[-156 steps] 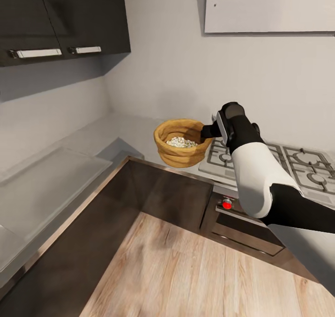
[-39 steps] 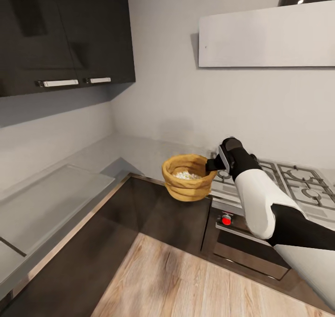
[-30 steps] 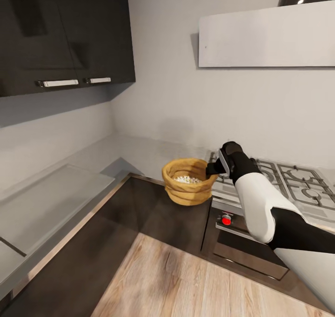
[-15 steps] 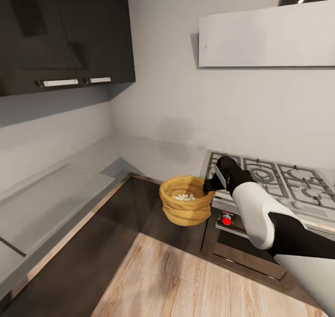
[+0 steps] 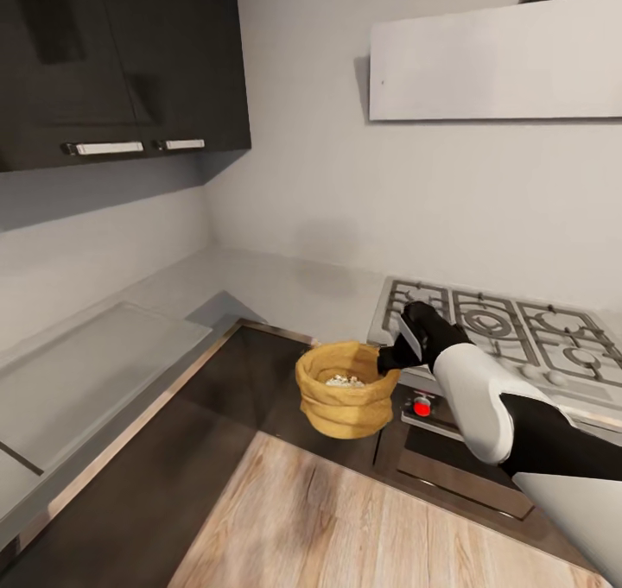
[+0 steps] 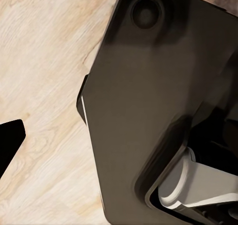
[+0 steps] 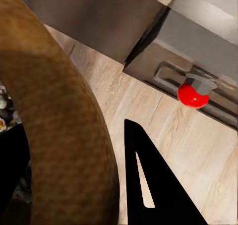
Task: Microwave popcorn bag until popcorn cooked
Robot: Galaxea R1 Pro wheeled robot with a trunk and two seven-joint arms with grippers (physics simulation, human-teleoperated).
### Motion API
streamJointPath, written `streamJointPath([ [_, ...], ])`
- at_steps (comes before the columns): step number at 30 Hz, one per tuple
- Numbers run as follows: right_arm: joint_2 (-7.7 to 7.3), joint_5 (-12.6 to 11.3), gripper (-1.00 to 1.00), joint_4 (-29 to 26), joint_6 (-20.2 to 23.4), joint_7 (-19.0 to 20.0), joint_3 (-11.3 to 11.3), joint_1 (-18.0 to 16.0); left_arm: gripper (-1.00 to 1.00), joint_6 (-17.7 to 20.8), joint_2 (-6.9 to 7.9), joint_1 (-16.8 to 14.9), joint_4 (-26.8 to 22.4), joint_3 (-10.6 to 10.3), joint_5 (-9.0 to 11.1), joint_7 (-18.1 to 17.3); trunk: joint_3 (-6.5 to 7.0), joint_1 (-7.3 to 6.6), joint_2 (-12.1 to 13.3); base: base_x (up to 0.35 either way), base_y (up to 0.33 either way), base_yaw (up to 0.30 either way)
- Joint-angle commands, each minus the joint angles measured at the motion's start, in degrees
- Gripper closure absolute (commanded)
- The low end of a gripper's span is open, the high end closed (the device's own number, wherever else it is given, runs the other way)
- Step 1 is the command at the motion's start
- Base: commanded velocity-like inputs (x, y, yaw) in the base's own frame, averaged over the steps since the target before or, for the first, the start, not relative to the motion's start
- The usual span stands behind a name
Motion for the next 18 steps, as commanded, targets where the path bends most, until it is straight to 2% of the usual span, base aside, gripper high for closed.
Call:
streamJointPath([
  [1,-0.53,0.4,1.0,0.7,0.2,0.8,-0.4,0.5,-1.0,-0.1,0.0,0.0,0.0,0.1,0.1,0.1,-0.26,0.24,-0.5,0.0,0.0,0.0],
  [3,-1.24,0.5,1.0,1.3,0.2,2.1,-0.4,1.2,-1.0,-0.1,0.02,0.0,0.0,0.1,0.1,0.1,-0.62,0.68,-1.3,0.0,0.0,0.0],
  [7,-1.71,0.6,1.0,1.6,0.2,4.6,-0.4,1.6,-1.0,-0.1,0.02,0.0,0.0,0.1,0.1,0.1,-1.34,1.55,-2.9,0.0,0.0,0.0],
  [18,-1.82,0.5,1.0,1.7,0.2,5.0,-0.3,1.6,-1.0,-0.1,0.02,0.0,0.0,0.1,0.1,0.1,-3.31,3.97,-7.3,0.0,0.0,0.0],
])
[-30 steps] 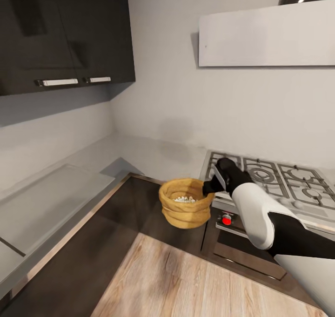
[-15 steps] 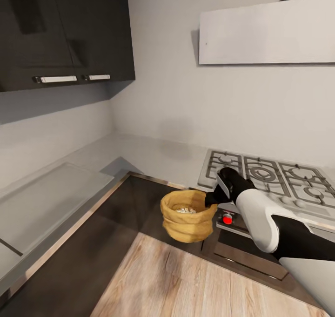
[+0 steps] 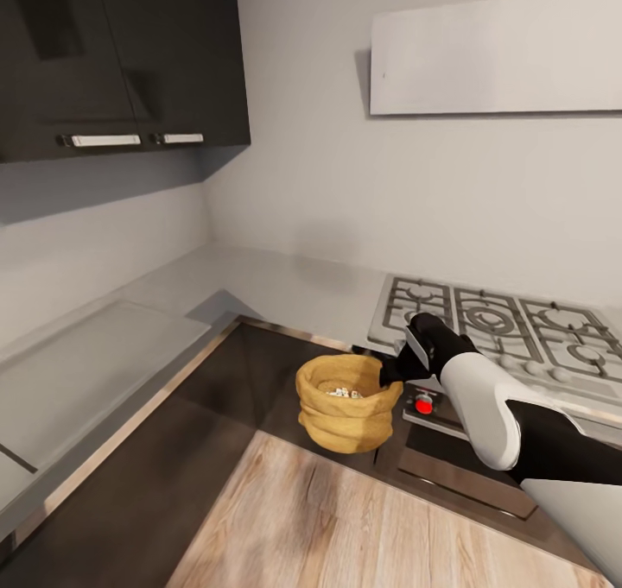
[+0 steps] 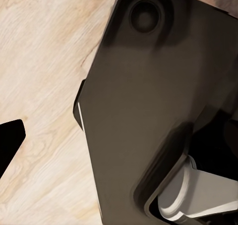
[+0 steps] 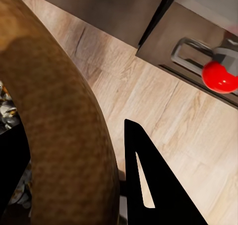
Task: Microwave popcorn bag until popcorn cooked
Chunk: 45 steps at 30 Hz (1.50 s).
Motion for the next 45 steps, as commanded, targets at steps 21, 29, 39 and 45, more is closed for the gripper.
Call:
streamJointPath([
  [21,0.03,0.6,1.0,-0.1,0.2,0.4,-0.3,0.0,-1.0,-0.2,-0.02,0.0,0.0,0.1,0.1,0.1,-3.85,4.63,-8.5,0.0,0.0,0.0],
  [29,0.0,0.6,1.0,-0.1,0.2,0.4,-0.3,0.0,-1.0,-0.1,-0.02,0.0,0.0,0.1,0.1,0.1,-5.28,6.38,-11.7,0.0,0.0,0.0],
  [39,0.03,0.7,1.0,0.0,0.2,0.3,-0.3,0.0,-1.0,-0.1,-0.02,0.0,0.0,0.1,0.1,0.1,-7.08,8.58,-15.7,0.0,0.0,0.0],
  [45,0.03,0.7,1.0,0.2,-0.1,0.1,-0.3,0.0,-1.0,-0.1,0.03,0.0,0.0,0.1,0.1,0.1,-8.15,9.9,-18.1,0.0,0.0,0.0],
])
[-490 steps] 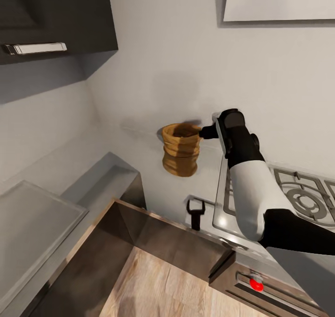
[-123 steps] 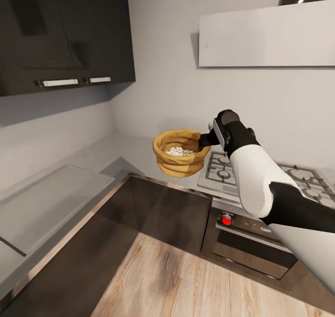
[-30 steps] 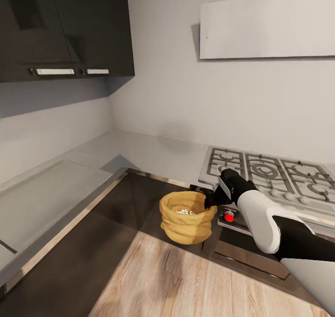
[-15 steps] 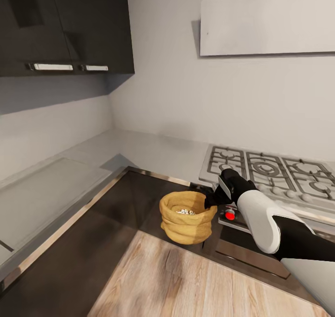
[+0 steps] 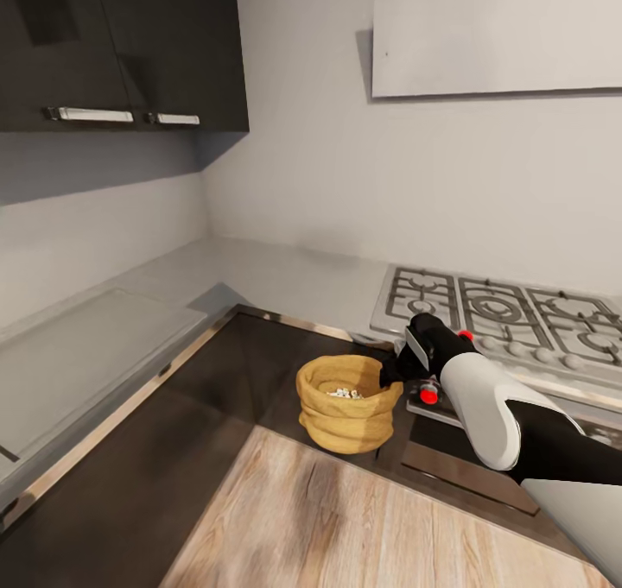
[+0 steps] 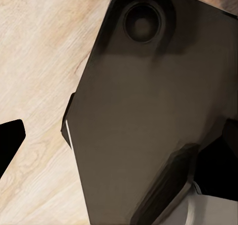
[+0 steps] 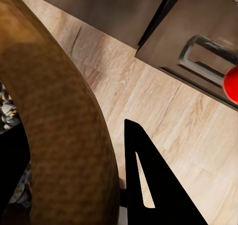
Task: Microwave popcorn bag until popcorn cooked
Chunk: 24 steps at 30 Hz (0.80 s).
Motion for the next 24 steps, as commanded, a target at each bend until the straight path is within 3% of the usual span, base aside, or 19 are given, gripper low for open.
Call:
streamJointPath([
  [1,0.03,0.5,1.0,-0.1,0.2,0.4,-0.3,0.0,-1.0,-0.1,-0.05,0.0,0.0,0.1,0.1,0.1,-0.24,0.23,-0.5,0.0,0.0,0.0],
  [18,-0.06,0.5,1.0,-0.1,-0.4,0.3,-0.3,0.0,-1.0,-0.1,-0.03,0.0,0.0,0.1,0.1,0.1,-0.6,0.67,-1.3,0.0,0.0,0.0],
  [24,-0.44,0.7,1.0,-0.2,-0.5,0.2,-0.4,0.0,-1.0,-0.1,-0.08,0.0,0.0,0.1,0.0,0.0,-0.41,0.67,-1.3,0.0,0.0,-0.172],
])
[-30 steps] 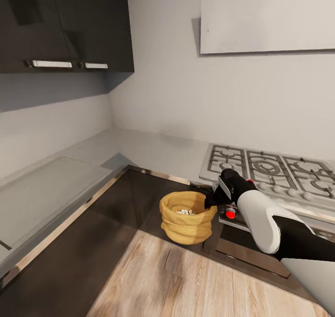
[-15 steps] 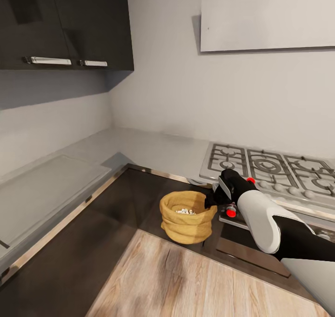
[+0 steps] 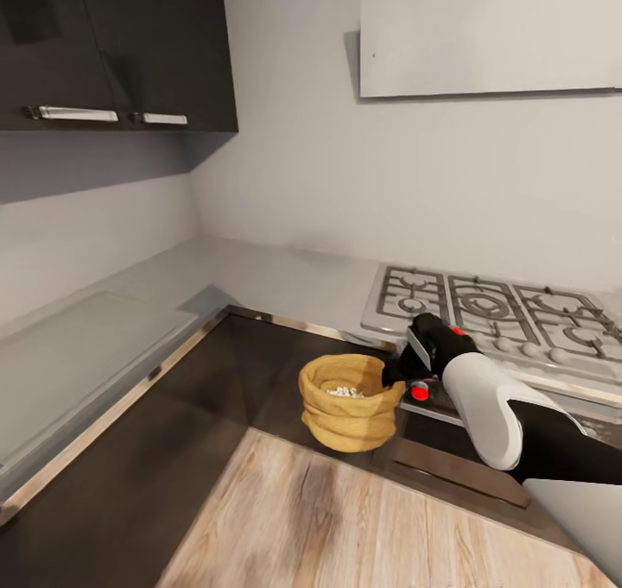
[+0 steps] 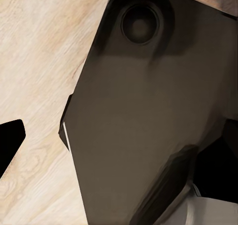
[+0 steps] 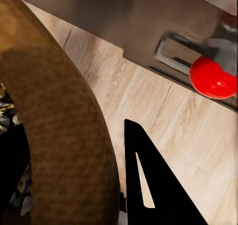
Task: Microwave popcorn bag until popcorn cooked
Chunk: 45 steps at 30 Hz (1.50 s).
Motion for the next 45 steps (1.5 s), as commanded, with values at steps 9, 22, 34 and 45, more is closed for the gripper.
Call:
streamJointPath([
  [9,-0.1,0.6,1.0,-0.1,0.2,0.3,-0.3,0.0,-1.0,-0.2,0.11,0.0,0.0,0.0,0.1,-0.1,0.34,0.0,0.0,0.0,0.0,-0.254],
  [22,-0.19,0.6,1.0,-0.1,0.2,0.3,-0.3,0.0,-1.0,-0.2,0.21,0.0,0.0,-0.1,0.1,-0.5,0.91,0.0,0.0,0.0,0.0,-0.248],
  [34,-0.19,0.7,1.0,-0.1,0.2,0.3,-0.3,0.0,-1.0,-0.2,0.25,0.0,0.0,-0.1,0.1,-0.5,1.6,0.0,0.0,0.0,0.0,-0.051],
  [45,-0.19,0.7,1.0,-0.1,0.3,0.2,-0.3,-0.1,-1.0,-0.2,0.23,0.0,0.0,-0.1,0.1,-0.5,2.58,0.0,0.0,0.0,0.0,-0.075],
])
